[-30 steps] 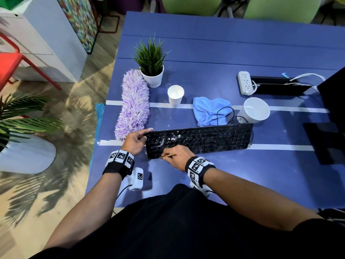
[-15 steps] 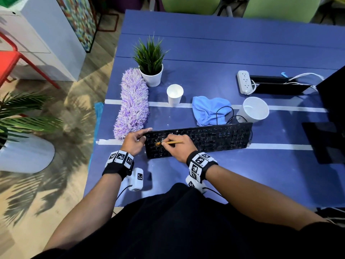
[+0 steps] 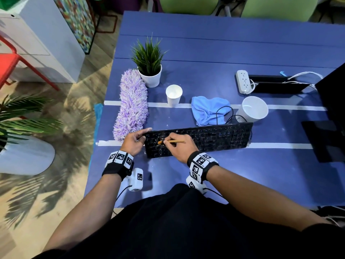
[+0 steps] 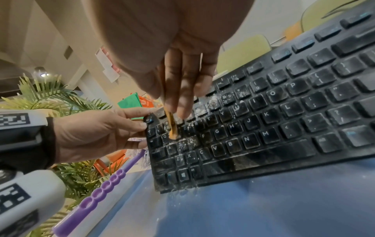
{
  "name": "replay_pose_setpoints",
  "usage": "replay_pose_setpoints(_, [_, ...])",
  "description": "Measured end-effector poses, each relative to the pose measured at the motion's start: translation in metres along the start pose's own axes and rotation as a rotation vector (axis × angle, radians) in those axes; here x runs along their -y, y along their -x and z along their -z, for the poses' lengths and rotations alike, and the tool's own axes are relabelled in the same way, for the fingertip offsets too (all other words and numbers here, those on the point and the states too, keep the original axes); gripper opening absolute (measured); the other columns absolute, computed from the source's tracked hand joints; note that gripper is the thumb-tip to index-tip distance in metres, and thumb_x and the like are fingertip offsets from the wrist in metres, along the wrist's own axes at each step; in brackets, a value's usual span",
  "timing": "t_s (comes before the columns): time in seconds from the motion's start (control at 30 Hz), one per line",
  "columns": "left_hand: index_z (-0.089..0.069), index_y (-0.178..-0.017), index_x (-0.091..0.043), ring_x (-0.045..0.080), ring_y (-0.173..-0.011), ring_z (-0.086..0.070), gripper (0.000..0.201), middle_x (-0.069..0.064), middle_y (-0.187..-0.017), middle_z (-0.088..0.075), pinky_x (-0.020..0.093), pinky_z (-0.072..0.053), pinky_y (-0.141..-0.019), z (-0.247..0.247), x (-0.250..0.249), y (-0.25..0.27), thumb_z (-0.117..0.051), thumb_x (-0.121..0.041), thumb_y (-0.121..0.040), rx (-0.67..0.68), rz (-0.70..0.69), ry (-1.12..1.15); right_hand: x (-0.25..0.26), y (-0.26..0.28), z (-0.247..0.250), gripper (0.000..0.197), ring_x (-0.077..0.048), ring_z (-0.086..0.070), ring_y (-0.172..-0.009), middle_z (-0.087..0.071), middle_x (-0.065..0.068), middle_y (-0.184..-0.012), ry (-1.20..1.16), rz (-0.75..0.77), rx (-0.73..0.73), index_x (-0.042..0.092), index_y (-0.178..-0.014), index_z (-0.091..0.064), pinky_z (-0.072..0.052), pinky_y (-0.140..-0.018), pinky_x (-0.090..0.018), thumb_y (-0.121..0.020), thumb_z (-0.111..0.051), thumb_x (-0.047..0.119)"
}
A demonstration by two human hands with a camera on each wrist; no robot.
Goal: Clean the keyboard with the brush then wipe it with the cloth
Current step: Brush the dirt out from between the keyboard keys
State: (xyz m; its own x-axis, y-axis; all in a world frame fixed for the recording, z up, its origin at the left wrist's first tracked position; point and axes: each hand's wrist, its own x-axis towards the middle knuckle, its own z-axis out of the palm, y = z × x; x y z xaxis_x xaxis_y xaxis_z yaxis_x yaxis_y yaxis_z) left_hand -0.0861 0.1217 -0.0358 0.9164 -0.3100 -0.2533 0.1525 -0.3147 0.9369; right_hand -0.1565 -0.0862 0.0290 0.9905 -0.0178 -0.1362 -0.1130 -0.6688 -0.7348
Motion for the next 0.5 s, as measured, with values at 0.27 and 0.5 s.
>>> replay_pose_setpoints(0.27, [-0.071,-0.1,-0.049,0.013,-0.106,-0.064,0.066,-0.027,-0.096,-0.072,0.038,-0.045,-0.108,0.0,0.001,0.002,-0.045,0.011,-0.095,-0.022,0.007,0.008,0.012,-0.003,-0.008,0.011,-0.02,-0.067,-0.078,-0.074,0.002,-0.086,0.087,0.059,0.182,0.023,-0.088,-0.066,-0.053,-0.076,-0.033,-0.086,-0.063,0.034])
replay_pose_setpoints(0.5, [-0.068,-0.099,-0.058,0.009,-0.111,-0.062,0.072,-0.032,-0.1,-0.07,0.037,-0.042,-0.11,0.002,0.002,0.0,-0.045,0.01,-0.095,-0.004,-0.006,-0.032,0.004,0.0,0.003,0.009,-0.025,-0.062,-0.067,-0.069,0.0,-0.071,0.149,0.005,0.052,0.024,-0.076,-0.06,-0.053,-0.066,-0.032,-0.079,-0.06,0.033])
